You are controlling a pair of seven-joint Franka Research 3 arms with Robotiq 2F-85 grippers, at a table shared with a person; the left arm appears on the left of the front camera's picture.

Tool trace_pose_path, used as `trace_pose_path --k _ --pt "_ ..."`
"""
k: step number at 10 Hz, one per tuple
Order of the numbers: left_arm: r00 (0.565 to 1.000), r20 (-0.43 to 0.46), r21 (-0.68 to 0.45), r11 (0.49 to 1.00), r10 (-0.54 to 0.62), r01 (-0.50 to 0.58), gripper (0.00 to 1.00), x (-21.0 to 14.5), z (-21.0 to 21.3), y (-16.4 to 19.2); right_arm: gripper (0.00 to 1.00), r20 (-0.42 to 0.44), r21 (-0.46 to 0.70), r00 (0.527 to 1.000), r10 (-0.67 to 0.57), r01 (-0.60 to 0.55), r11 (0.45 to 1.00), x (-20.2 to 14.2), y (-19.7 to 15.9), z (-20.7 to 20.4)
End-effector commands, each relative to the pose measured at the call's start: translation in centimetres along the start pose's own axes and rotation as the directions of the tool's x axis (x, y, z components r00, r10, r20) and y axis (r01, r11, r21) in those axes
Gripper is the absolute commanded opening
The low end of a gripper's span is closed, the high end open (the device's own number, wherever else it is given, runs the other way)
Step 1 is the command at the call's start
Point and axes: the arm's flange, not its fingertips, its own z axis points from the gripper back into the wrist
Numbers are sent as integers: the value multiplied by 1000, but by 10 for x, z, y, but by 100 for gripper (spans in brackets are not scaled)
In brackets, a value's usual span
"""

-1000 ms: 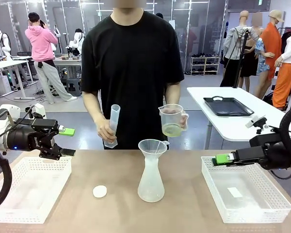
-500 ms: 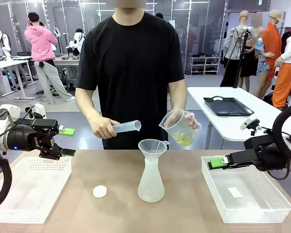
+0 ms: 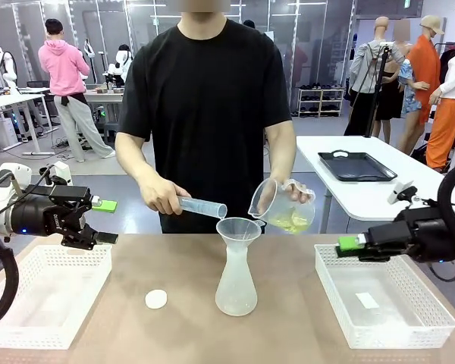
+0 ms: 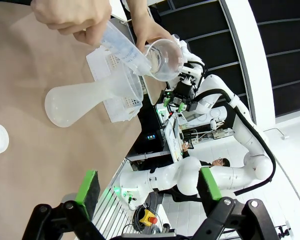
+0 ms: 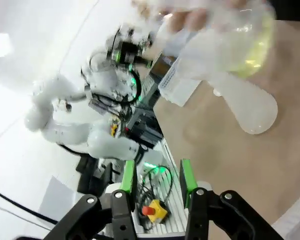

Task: Prepare the solutions needed for the experiment.
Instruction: Once the solution is in the Big flask , pick up the Plastic Funnel and place it back into the right Organizing basket.

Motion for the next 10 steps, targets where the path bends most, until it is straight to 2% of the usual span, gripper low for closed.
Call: trace_pose_path --k 1,3,5,10 --pt "1000 -1 -17 1000 1 -1 100 0 0 -1 45 77 24 985 -155 154 988 13 3 9" --pt "1000 -1 -17 1000 1 -1 100 0 0 -1 45 52 -4 977 -208 209 978 17 3 7" --pt "1000 -1 -17 1000 1 -1 100 0 0 -1 45 49 -2 984 -169 169 986 9 -2 14" --pt "1000 -1 -17 1000 1 -1 100 0 0 -1 45 49 -2 984 -169 169 986 9 -2 14"
